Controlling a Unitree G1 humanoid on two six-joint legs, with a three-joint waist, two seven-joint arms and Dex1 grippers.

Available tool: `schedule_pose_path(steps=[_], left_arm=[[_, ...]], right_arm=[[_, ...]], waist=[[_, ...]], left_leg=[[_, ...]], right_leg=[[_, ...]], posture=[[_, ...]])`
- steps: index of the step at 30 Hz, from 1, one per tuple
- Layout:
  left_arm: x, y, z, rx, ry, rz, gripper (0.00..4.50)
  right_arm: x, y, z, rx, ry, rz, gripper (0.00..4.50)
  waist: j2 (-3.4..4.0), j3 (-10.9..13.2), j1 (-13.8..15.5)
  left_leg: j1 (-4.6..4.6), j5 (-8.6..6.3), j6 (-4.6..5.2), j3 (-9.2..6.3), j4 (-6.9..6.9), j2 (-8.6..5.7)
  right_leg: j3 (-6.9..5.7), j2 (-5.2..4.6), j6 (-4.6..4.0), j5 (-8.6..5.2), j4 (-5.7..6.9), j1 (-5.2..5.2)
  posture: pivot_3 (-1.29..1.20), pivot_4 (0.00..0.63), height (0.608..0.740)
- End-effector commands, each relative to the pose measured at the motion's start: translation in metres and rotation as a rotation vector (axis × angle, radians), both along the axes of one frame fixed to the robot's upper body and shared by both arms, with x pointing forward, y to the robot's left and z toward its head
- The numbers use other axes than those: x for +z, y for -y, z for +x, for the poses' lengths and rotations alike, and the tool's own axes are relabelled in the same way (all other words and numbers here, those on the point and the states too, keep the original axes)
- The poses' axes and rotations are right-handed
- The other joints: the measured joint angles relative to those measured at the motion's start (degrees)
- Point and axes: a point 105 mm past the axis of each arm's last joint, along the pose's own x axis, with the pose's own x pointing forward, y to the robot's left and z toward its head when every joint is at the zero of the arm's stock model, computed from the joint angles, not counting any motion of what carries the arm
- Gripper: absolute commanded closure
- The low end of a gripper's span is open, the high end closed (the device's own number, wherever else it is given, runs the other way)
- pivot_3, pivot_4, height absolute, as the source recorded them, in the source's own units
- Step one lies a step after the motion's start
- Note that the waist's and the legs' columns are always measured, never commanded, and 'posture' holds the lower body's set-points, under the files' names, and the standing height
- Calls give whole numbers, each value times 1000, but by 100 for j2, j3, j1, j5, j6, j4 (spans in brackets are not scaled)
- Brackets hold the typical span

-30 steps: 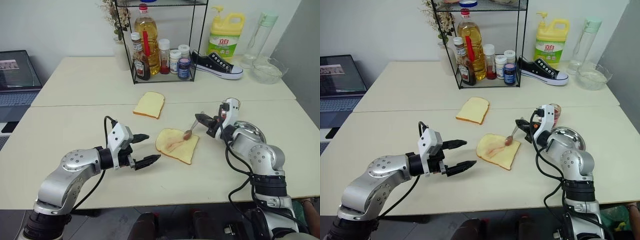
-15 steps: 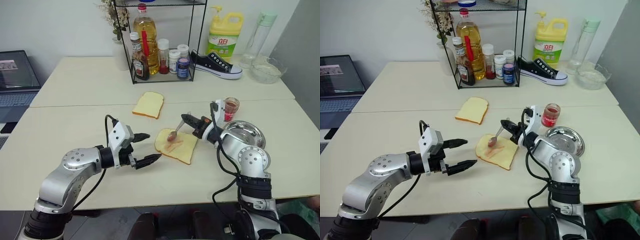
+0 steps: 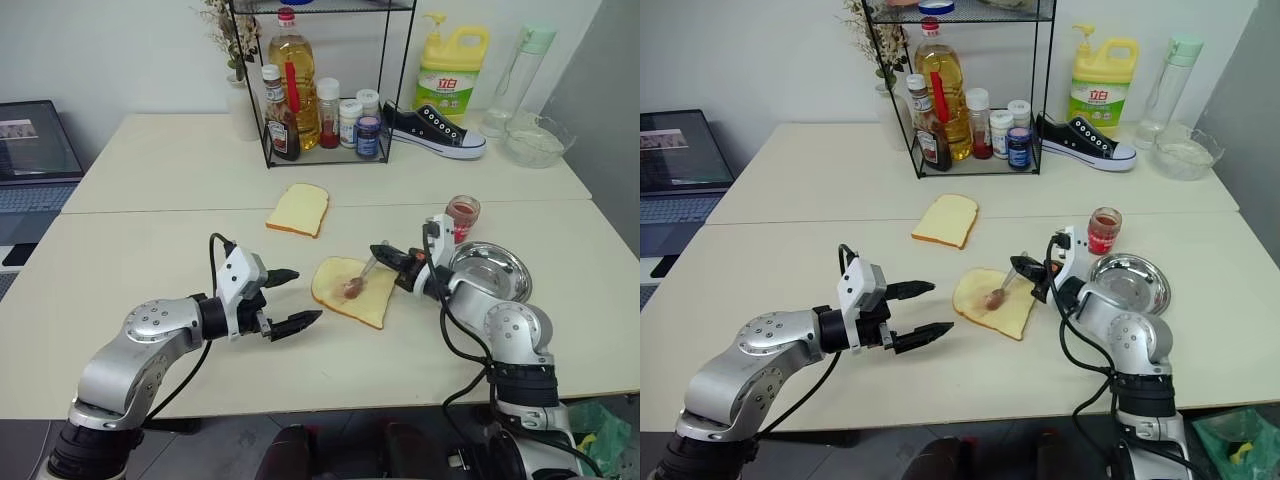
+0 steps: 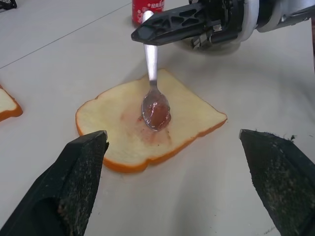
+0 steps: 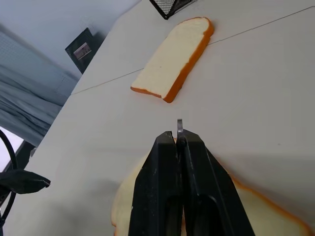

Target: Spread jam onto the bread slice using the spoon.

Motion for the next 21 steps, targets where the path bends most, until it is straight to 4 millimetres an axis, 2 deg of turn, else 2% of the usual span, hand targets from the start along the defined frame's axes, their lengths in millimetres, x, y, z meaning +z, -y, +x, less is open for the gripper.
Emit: schedule_pose_path(steps=[1,7,13,16,21], left_arm=[[7,5,0,-32,33,-11,0],[7,8,3,-48,35,-13,0],[9,11,9,-76,50,-11,0],[18,15,14,-112,73,-11,0],[30,26,18,-211,105,5,0]], right_arm=[[7,29,-6,-60,19,-45,4475],[19,36,-9,-88,36,-28,4475],[49,38,-6,-165,64,128,4475],[64,48,-5,-237,75,217,4475],[75,71,-12,-355,83,252,4475]], waist=[[-1,0,10],[-2,0,-6],[-3,2,-3],[-3,2,-3],[-3,2,-3]], left_leg=[[0,0,0,0,1,-1],[1,0,0,0,0,-1],[-2,0,0,-1,0,-1],[-1,0,0,0,0,-1],[-3,0,0,2,-1,-2]], right_leg=[[-1,-1,0,0,-1,2],[1,-1,0,0,0,2],[0,-1,0,0,0,0],[-1,0,0,0,1,-1],[0,1,0,0,-1,-1]], posture=[[0,150,740],[0,150,740],[0,150,740],[0,150,740],[0,150,740]])
